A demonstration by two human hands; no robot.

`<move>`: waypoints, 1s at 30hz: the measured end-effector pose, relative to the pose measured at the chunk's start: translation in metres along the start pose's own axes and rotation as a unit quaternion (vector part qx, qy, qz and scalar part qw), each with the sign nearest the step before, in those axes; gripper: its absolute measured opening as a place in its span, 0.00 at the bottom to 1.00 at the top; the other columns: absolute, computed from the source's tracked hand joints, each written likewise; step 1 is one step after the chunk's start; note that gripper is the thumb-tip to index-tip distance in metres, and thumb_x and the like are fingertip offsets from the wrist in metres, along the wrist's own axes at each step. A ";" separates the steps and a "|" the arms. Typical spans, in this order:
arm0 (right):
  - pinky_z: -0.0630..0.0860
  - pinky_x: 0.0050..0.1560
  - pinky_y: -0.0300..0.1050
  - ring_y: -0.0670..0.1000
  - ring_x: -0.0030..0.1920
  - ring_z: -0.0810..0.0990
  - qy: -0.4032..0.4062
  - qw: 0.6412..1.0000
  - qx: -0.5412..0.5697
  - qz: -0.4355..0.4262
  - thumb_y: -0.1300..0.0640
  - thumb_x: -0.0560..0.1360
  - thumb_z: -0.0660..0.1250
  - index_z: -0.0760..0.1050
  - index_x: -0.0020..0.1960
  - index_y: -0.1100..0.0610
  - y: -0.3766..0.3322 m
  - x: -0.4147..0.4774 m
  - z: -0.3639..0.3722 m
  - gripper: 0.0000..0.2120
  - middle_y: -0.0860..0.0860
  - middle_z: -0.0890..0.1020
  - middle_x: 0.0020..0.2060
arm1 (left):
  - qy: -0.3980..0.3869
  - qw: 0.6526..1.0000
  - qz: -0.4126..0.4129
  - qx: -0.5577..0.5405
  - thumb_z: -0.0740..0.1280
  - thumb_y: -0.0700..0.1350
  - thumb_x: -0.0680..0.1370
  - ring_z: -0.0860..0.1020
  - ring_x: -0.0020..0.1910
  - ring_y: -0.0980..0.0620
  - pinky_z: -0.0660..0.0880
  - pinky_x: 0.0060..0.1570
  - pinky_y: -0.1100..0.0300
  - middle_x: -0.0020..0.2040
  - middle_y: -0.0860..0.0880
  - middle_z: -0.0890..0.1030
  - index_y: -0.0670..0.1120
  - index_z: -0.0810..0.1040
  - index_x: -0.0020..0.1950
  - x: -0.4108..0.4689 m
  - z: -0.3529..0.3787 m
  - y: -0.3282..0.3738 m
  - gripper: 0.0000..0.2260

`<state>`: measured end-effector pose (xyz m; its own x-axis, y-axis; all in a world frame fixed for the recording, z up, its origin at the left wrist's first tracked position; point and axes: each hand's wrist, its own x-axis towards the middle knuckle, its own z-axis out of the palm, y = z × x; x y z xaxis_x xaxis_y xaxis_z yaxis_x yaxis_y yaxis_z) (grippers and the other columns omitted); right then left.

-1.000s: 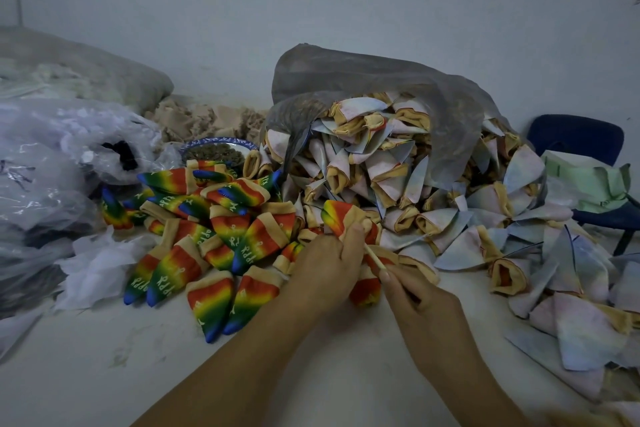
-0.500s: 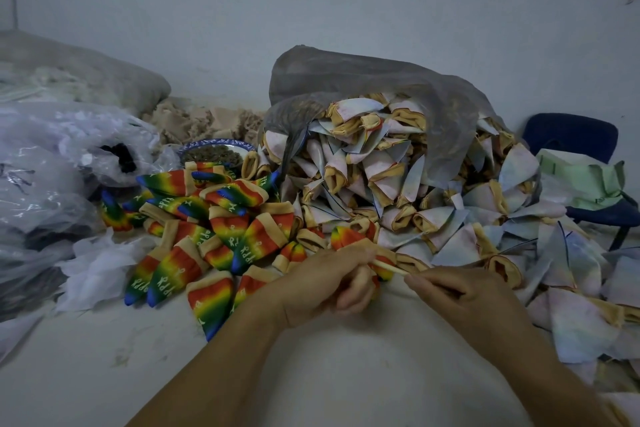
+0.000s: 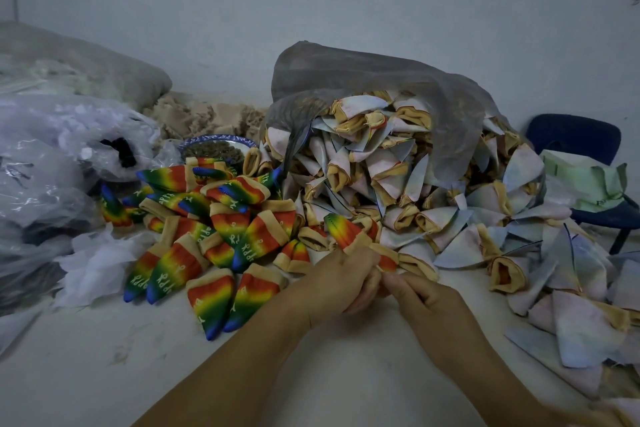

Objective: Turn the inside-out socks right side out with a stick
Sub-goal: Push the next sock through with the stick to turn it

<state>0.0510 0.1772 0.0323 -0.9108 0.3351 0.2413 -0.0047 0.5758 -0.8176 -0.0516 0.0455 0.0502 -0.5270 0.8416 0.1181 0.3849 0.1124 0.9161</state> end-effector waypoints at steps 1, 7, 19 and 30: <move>0.65 0.29 0.30 0.41 0.25 0.68 -0.001 1.000 -0.013 0.000 0.36 0.69 0.57 0.80 0.38 0.51 0.000 0.001 0.000 0.22 0.44 0.70 0.22 | 0.013 1.000 -0.004 0.004 0.48 0.52 0.80 0.68 0.25 0.56 0.72 0.44 0.50 0.22 0.48 0.69 0.43 0.65 0.21 0.001 0.000 -0.003 0.29; 0.72 0.40 0.32 0.34 0.43 0.77 0.013 0.991 -0.136 -0.010 0.30 0.67 0.52 0.74 0.35 0.30 0.007 0.004 -0.020 0.13 0.30 0.80 0.39 | 0.066 0.996 0.042 -0.049 0.45 0.61 0.83 0.68 0.25 0.51 0.70 0.40 0.59 0.22 0.48 0.68 0.46 0.66 0.21 0.002 -0.001 -0.010 0.35; 0.67 0.33 0.26 0.36 0.30 0.74 0.002 0.999 -0.039 -0.015 0.44 0.75 0.58 0.76 0.33 0.35 -0.002 0.001 -0.011 0.15 0.37 0.77 0.27 | -0.017 0.999 -0.041 0.027 0.50 0.50 0.82 0.67 0.27 0.55 0.69 0.41 0.56 0.23 0.53 0.68 0.50 0.65 0.19 -0.004 0.013 0.014 0.29; 0.72 0.35 0.48 0.46 0.33 0.76 0.085 0.990 -0.109 -0.006 0.39 0.75 0.53 0.77 0.43 0.43 0.008 0.003 -0.023 0.17 0.51 0.78 0.30 | 0.088 0.992 -0.041 0.082 0.48 0.76 0.70 0.72 0.28 0.62 0.68 0.39 0.65 0.28 0.56 0.75 0.51 0.74 0.26 0.006 -0.003 -0.014 0.33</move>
<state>0.0575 0.2003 0.0389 -0.8287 0.4373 0.3494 0.0909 0.7210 -0.6869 -0.0625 0.0472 0.0395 -0.6800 0.7226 0.1247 0.4461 0.2727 0.8524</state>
